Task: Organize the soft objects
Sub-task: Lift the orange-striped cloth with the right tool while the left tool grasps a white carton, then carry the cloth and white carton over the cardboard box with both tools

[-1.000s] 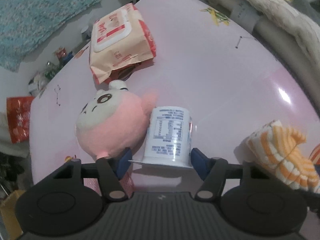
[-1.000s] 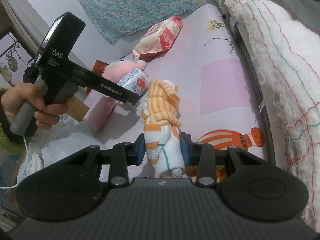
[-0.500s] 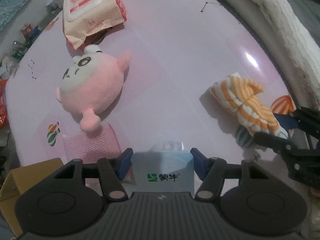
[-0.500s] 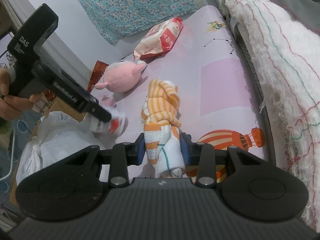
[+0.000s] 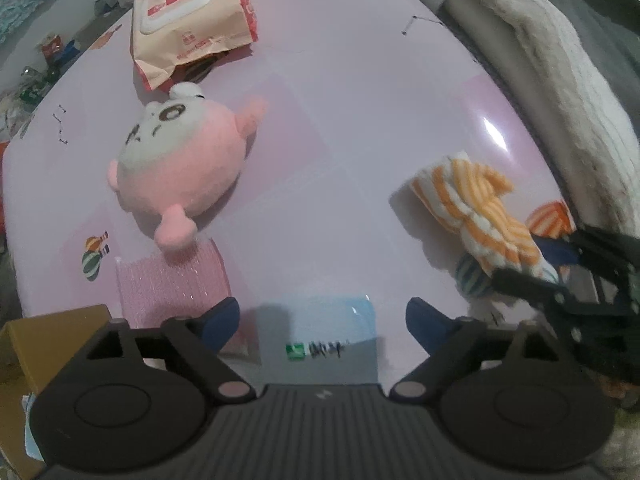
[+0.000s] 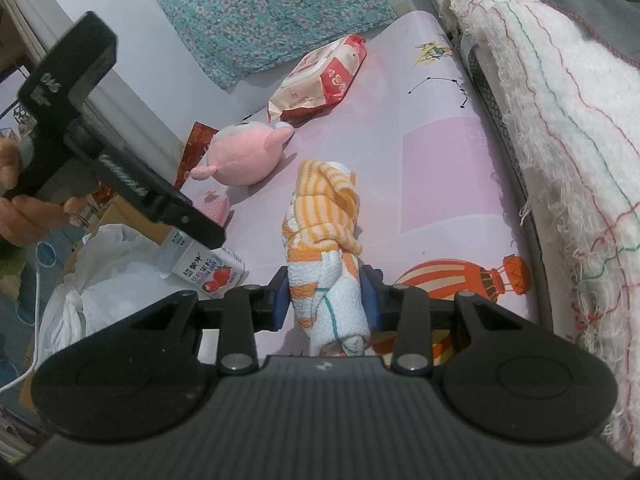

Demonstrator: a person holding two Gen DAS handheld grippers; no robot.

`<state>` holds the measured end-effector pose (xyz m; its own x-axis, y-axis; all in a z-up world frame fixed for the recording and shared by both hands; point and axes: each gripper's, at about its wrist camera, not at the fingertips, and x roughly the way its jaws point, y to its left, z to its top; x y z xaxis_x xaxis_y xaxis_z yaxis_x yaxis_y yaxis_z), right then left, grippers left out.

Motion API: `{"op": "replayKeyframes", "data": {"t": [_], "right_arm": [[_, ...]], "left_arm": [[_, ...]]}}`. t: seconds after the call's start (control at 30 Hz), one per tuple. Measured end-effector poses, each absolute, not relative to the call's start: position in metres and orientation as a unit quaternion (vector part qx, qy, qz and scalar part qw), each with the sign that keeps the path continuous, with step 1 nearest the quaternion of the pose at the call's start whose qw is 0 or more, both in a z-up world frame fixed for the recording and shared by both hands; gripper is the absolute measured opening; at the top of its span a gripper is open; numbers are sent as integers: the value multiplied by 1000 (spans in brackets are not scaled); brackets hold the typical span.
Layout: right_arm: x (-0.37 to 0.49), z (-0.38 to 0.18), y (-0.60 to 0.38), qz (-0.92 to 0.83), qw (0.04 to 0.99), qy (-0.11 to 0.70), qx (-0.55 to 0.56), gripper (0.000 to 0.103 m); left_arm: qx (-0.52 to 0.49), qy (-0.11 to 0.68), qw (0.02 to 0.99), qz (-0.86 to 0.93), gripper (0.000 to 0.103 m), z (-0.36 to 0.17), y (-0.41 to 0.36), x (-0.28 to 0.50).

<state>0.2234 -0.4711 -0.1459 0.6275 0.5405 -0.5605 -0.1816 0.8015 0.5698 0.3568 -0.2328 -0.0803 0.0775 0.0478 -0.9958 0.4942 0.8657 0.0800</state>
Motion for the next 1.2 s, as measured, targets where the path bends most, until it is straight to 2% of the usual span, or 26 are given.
{"op": "replayKeyframes", "data": {"t": [0.1,0.13,0.23,0.5,0.73,0.97,1.2], "right_arm": [[223,-145,-471,209,870,376,240,38],[223,-145,-471,209,870,375,241,40],[224,-146,-467,204,873,373,238,40],[226,-140,-465,174,871,378,260,32],[219,-119,-482,165,858,358,329,31],[195,-68,-484,181,858,315,363,31],[179,-8,-426,270,852,290,343,31]], "left_arm": [[217,656,705,-162,92,-80,-231,346],[219,653,707,-161,88,-78,-231,341],[221,652,710,-148,65,-82,-226,339],[183,631,738,-154,64,-69,-215,337],[99,588,785,-169,64,-20,-186,329],[19,522,837,-163,64,53,-112,290],[-42,463,879,-106,64,103,-11,229]]}}
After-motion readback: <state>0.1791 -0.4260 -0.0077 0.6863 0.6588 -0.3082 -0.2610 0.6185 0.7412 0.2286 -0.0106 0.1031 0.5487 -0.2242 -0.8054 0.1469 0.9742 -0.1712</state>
